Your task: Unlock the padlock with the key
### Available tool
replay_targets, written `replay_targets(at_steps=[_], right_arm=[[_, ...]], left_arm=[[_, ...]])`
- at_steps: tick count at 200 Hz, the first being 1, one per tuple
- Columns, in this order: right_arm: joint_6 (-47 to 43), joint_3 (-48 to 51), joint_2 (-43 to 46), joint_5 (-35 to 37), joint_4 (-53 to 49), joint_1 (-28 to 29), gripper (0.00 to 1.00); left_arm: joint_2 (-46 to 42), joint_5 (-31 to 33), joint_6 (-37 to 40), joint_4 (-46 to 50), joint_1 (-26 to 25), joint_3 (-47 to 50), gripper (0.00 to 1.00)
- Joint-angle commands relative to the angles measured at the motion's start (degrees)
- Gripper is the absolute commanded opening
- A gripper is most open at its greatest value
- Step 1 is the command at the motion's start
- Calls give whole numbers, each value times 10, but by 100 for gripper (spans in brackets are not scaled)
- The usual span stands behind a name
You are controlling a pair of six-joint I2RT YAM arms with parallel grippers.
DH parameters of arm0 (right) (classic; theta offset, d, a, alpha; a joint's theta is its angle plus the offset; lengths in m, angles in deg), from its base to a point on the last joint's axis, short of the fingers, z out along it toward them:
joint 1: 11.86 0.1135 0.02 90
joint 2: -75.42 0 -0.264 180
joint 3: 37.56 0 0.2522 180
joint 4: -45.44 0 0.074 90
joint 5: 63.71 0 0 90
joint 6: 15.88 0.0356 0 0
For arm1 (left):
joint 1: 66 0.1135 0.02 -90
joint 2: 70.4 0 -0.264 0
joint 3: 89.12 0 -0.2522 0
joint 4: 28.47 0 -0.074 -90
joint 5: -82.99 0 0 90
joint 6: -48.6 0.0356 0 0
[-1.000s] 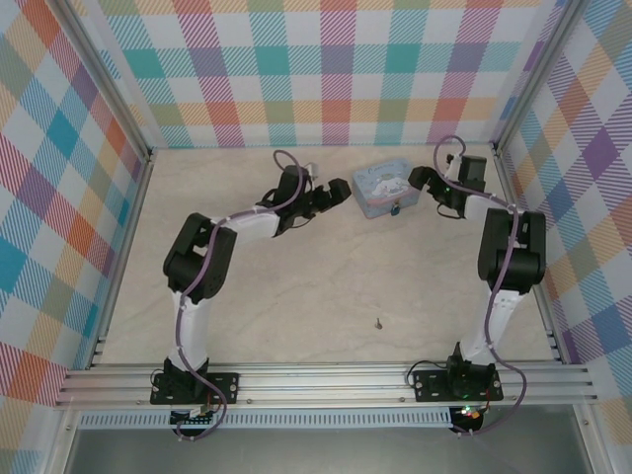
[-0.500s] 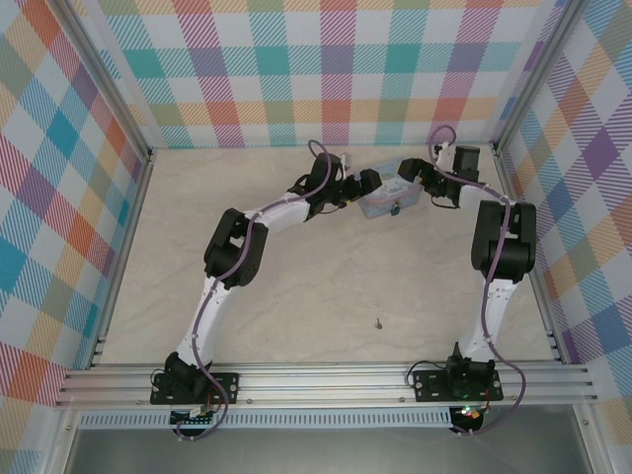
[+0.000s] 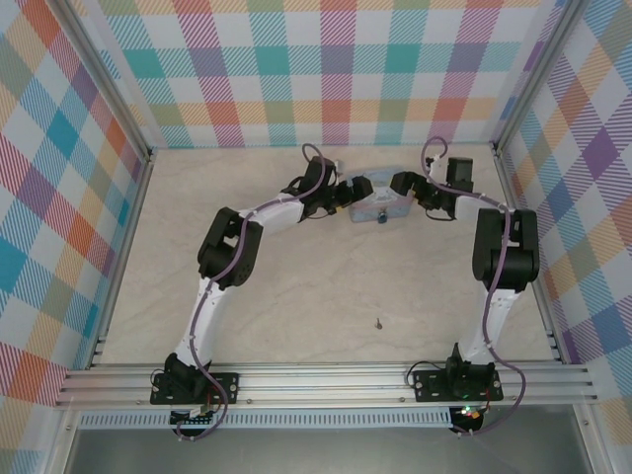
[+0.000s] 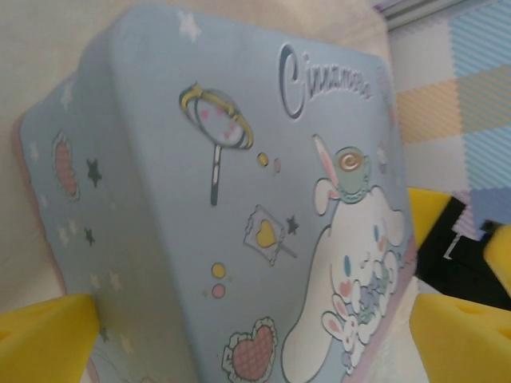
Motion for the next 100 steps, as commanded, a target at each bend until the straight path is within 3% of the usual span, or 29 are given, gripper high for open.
replay_targets(at_steps=[1,46,100], right_arm=[[12,44,39,-52,-4,46,100],[35,142,109,-34,30,104,100],[75,258,183,-2,69,179,100]], left_arm=[[-77,-18,13,-21,-6,64,100],[-188,6,16,-52,-1,224,100],[-285,25,20,-52,13,350,100]])
